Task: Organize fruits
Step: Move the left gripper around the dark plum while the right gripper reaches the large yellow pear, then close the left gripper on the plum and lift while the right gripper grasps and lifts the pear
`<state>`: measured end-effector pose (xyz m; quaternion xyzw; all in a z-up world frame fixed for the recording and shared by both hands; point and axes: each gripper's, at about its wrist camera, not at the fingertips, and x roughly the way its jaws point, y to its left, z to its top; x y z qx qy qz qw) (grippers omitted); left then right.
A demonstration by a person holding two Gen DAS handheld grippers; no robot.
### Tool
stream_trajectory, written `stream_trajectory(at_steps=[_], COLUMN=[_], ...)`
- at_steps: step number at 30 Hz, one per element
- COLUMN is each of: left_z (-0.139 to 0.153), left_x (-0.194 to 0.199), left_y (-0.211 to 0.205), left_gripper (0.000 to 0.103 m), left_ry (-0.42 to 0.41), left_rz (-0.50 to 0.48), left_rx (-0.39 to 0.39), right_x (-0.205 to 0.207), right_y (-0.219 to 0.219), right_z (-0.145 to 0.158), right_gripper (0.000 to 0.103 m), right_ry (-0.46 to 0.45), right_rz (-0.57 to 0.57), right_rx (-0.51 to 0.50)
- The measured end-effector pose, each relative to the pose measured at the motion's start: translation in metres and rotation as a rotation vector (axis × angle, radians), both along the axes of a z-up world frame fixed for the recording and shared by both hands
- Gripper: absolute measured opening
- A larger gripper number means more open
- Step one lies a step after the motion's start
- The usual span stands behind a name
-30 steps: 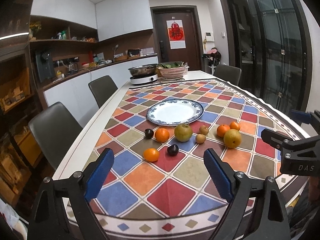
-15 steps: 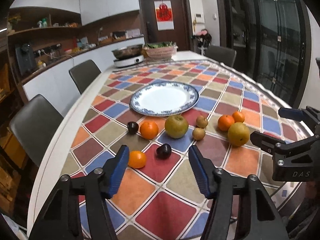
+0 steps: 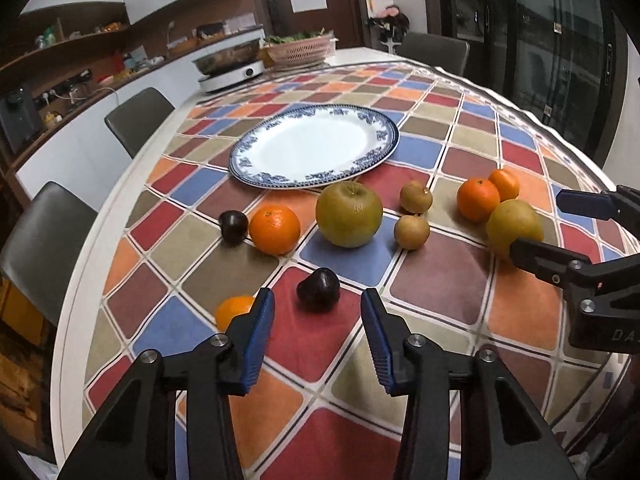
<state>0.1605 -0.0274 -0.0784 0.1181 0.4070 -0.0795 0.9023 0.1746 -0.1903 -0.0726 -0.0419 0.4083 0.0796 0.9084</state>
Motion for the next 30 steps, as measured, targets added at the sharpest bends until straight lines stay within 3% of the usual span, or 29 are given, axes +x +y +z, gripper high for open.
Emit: stream_trajectory(at_steps=[10, 13, 25, 30], left_z=[-0.016, -0.019, -0.024, -0.019], left_x=[0.025, 0.031, 0.038, 0.034], left_y=[-0.004, -0.004, 0.001, 0.003], left_gripper=[0.039, 0.032, 0.028, 0.028], left_ry=[0.071, 0.087, 0.121, 0.114], left_rz=[-0.003, 0.009, 0.027, 0.030], left_rx=[0.018, 0.037, -0.024, -0.064], right_x=[0.015, 0.019, 0.026, 0.026], right_y=[-0.002, -0.001, 0.000, 0.000], right_z=[-0.012, -0.014, -0.025, -0.024], right_gripper=[0.074, 0.069, 0.052, 0.052], right_ry=[0.055, 0.062, 0.108, 0.100], right_rz=[0.000, 0.000, 0.004, 0.007], right_rx=[0.017, 0.017, 0.024, 0.022])
